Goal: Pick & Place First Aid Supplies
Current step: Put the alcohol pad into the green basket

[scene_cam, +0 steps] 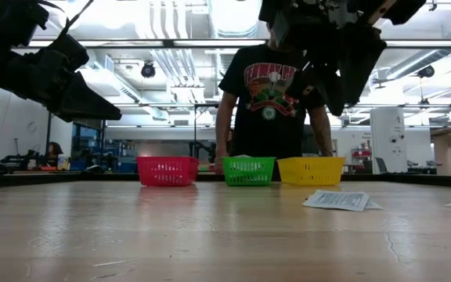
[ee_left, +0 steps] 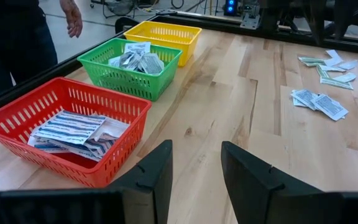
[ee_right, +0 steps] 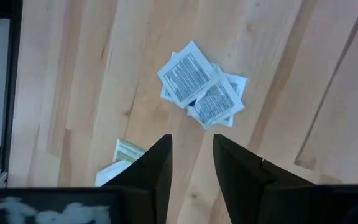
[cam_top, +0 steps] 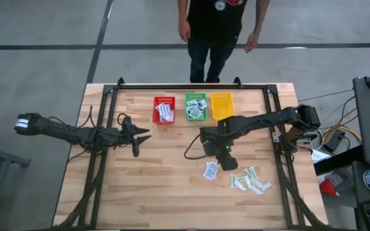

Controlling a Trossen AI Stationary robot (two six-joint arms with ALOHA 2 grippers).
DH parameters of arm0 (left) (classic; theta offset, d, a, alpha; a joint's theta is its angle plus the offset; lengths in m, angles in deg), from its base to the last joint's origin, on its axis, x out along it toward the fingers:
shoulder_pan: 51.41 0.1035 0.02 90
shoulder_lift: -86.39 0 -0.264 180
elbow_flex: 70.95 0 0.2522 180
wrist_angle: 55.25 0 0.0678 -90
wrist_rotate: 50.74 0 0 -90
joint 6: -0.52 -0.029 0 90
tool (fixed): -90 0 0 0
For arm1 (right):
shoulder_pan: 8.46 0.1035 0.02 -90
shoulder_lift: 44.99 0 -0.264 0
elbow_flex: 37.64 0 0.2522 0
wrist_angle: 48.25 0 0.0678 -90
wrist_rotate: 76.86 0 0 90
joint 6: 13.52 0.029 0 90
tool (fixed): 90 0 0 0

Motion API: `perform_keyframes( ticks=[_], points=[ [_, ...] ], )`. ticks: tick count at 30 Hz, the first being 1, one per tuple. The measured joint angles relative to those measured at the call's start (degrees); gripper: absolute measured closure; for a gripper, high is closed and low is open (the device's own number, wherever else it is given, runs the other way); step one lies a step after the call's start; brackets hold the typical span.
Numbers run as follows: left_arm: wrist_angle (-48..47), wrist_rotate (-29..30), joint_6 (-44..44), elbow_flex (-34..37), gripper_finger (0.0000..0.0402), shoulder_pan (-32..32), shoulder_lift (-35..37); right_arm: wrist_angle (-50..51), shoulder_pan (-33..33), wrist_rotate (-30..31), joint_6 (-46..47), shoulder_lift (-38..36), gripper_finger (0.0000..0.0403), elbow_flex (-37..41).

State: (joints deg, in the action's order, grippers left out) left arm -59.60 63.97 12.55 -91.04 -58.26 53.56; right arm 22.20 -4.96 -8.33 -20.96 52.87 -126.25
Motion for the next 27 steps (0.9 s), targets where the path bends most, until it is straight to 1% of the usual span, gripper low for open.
perform_keyframes(
  ticks=[6,11,14,17,21,27],
  points=[
    [0.0,0.0,0.0,0.0,0.0268,0.0,0.0,-3.4,1.0,0.0,-0.3,0.1,0.0279,0.4],
    [0.0,0.0,0.0,0.0,0.0268,0.0,0.0,-9.2,3.2,0.6,-5.9,0.1,0.0278,1.0],
    [0.0,0.0,0.0,0.0,0.0268,0.0,0.0,-11.5,4.3,2.1,-8.9,0.1,0.0281,1.6],
    [0.0,0.0,0.0,0.0,0.0268,0.0,0.0,-12.5,4.5,3.7,-10.0,0.1,0.0287,2.1],
    [0.0,0.0,0.0,0.0,0.0268,0.0,0.0,-13.9,4.4,3.7,-10.8,0.7,0.0293,2.6],
    [0.0,0.0,0.1,0.0,0.0268,0.0,0.0,-14.6,4.4,3.7,-10.9,5.6,0.0298,2.4]
  ],
)
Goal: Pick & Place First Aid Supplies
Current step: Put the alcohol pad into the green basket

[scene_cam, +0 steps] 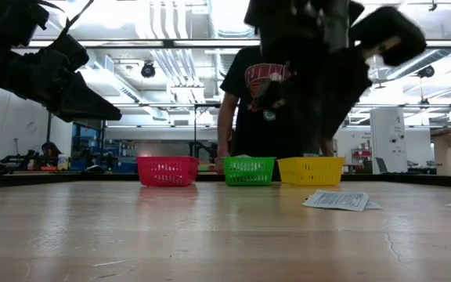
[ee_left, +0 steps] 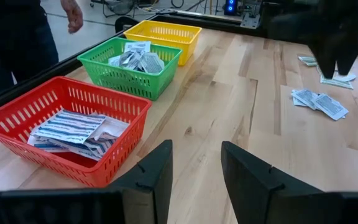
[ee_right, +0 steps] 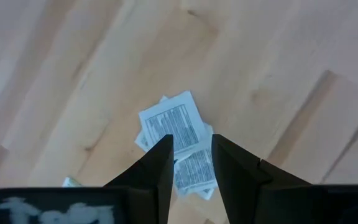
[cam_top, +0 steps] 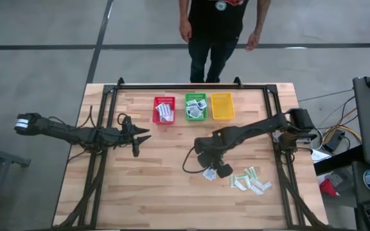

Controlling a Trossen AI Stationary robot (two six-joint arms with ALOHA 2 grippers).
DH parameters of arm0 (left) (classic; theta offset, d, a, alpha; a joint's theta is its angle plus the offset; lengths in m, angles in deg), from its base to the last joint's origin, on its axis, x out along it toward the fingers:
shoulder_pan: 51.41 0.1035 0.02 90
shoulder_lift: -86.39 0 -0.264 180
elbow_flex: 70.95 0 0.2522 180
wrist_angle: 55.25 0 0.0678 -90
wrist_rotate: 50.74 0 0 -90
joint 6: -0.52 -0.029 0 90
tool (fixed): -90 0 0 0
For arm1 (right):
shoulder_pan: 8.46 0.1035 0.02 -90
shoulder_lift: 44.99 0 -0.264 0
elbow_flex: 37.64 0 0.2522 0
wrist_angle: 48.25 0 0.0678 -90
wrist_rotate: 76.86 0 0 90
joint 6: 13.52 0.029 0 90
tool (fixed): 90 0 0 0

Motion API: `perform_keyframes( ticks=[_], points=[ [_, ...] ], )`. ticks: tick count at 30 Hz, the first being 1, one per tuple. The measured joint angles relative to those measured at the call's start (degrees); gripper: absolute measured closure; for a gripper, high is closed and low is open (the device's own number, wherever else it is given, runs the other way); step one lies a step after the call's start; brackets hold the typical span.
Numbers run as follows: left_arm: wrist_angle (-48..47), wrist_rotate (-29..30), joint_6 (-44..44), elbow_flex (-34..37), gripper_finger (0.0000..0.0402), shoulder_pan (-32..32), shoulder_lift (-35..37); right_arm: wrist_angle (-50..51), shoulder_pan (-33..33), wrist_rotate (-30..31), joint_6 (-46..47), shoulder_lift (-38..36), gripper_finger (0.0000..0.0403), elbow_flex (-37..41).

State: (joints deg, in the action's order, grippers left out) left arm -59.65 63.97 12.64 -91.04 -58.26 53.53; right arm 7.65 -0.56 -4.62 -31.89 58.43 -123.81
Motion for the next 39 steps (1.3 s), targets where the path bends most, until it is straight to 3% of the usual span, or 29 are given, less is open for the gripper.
perform_keyframes(
  ticks=[21,31,39],
  points=[
    [0.0,0.0,0.4,0.0,0.0268,0.0,0.0,-0.5,-0.3,2.9,-0.1,9.0,0.0321,-0.5],
    [0.0,0.0,0.3,0.0,0.0268,0.0,0.0,-0.4,0.3,3.3,0.2,9.4,0.0325,-0.5],
    [0.0,0.0,0.3,0.0,0.0268,0.0,0.0,-0.5,0.7,7.7,0.2,9.4,0.0348,-0.5]
  ],
)
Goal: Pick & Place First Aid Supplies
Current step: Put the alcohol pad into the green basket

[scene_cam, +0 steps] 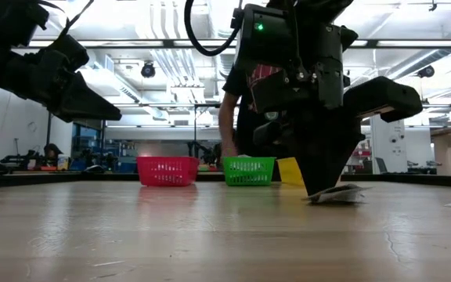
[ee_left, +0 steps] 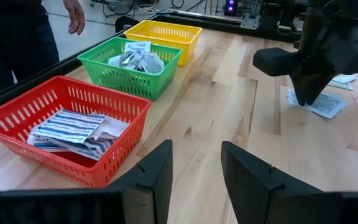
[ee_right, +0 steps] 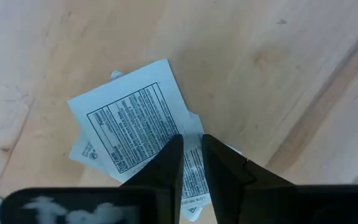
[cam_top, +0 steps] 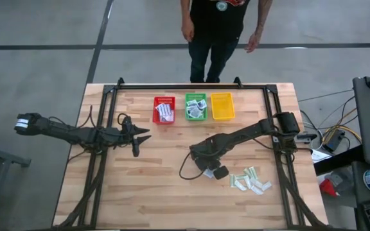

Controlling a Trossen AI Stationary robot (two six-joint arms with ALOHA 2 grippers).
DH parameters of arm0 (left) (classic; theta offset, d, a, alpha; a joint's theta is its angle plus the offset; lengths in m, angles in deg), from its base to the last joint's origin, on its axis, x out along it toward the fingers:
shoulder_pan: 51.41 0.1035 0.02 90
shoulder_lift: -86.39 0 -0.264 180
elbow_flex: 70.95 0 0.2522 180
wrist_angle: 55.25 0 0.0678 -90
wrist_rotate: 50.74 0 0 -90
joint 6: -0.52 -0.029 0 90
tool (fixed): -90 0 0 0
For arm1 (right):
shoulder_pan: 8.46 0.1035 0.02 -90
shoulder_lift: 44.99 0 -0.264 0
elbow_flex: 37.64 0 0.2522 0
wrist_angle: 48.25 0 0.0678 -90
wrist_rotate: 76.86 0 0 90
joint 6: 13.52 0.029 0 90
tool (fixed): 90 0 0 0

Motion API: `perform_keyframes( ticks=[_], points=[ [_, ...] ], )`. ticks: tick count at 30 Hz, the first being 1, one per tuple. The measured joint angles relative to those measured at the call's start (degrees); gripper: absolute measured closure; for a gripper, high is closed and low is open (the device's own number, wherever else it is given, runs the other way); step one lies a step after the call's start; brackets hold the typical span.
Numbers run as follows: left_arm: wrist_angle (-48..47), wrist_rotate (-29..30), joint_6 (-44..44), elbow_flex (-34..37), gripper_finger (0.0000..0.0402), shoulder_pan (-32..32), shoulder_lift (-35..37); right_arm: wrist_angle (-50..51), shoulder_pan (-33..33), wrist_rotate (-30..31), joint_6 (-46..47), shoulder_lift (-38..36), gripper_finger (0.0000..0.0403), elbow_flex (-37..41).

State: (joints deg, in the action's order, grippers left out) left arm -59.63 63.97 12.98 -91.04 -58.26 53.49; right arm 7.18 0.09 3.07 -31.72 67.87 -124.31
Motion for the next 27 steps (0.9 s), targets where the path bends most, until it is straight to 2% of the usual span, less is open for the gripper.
perform_keyframes(
  ticks=[13,16,27],
  points=[
    [0.0,0.0,0.0,0.0,0.0268,0.0,0.0,0.8,0.1,1.2,0.2,0.0,0.0392,-0.1],
    [0.0,0.0,0.0,0.0,0.0268,0.0,0.0,2.8,0.1,2.8,0.2,0.0,0.0394,-1.0],
    [0.0,0.0,0.0,0.0,0.0268,0.0,0.0,2.9,0.1,2.8,-1.1,-0.2,0.0395,-4.3]
  ],
)
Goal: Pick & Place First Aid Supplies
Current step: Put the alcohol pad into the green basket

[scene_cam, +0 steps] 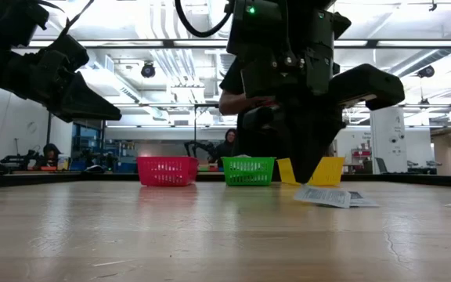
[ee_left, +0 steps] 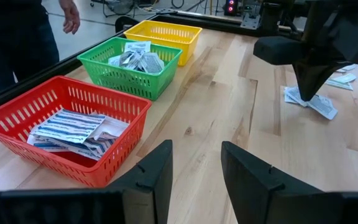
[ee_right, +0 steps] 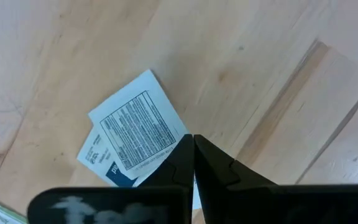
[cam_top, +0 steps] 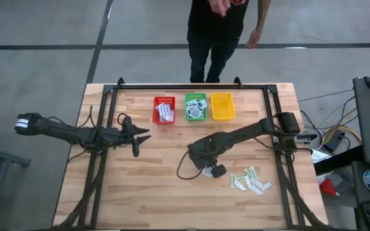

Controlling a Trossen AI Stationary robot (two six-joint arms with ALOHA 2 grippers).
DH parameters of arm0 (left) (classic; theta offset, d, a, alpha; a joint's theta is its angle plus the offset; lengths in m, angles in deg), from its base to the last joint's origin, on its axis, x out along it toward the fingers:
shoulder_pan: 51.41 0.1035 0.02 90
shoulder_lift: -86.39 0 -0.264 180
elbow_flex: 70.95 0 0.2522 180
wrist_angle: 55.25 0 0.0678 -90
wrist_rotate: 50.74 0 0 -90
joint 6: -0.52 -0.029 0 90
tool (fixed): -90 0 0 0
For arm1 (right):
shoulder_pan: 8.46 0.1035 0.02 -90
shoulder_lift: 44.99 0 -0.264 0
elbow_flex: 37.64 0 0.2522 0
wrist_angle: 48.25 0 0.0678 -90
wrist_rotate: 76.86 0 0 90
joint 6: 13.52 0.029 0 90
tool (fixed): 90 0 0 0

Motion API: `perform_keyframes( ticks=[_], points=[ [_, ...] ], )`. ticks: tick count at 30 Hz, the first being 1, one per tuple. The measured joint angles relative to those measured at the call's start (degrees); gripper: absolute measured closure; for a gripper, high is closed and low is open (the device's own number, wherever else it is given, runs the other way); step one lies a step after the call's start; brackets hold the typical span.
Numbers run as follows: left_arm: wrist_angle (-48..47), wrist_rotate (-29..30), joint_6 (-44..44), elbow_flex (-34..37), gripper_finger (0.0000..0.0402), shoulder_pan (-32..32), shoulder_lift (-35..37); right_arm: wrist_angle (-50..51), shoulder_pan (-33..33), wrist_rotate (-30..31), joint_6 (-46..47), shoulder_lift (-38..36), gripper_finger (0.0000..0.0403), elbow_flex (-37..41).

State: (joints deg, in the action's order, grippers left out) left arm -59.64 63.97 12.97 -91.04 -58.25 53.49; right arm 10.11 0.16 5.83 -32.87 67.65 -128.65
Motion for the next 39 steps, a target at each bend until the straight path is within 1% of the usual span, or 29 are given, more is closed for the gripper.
perform_keyframes(
  ticks=[4,8,14,22,25,27,29,32,39],
  points=[
    [0.0,0.0,0.0,0.0,0.0268,0.0,0.0,-0.4,0.0,0.0,-0.2,0.0,0.0395,-0.3],
    [0.0,0.0,0.0,0.0,0.0268,0.0,0.0,-3.5,-0.4,0.0,-0.3,0.0,0.0395,-1.2],
    [0.0,0.0,0.0,0.0,0.0268,0.0,0.0,-5.7,-2.3,-0.3,0.0,0.0,0.0395,-2.5],
    [0.0,0.0,1.2,0.0,0.0268,0.0,0.0,2.7,-3.7,-1.0,2.6,0.0,0.0394,-5.8],
    [0.0,0.0,0.9,0.0,0.0268,0.0,0.0,5.2,-3.7,-4.3,3.3,0.0,0.0392,-6.9],
    [0.0,0.0,0.9,0.0,0.0268,0.0,0.0,6.4,-3.6,-7.4,4.5,0.0,0.0384,-7.3],
    [0.0,0.0,0.9,0.0,0.0268,0.0,0.0,7.6,-3.2,-8.6,5.3,0.0,0.0372,-7.2],
    [0.0,0.0,0.9,0.0,0.0268,0.0,0.0,9.1,-2.4,-8.8,5.5,0.0,0.0349,-6.7],
    [0.0,0.0,0.8,0.0,0.0268,0.0,0.0,9.1,-1.6,-8.8,6.5,0.0,0.0284,-6.5]
  ],
)
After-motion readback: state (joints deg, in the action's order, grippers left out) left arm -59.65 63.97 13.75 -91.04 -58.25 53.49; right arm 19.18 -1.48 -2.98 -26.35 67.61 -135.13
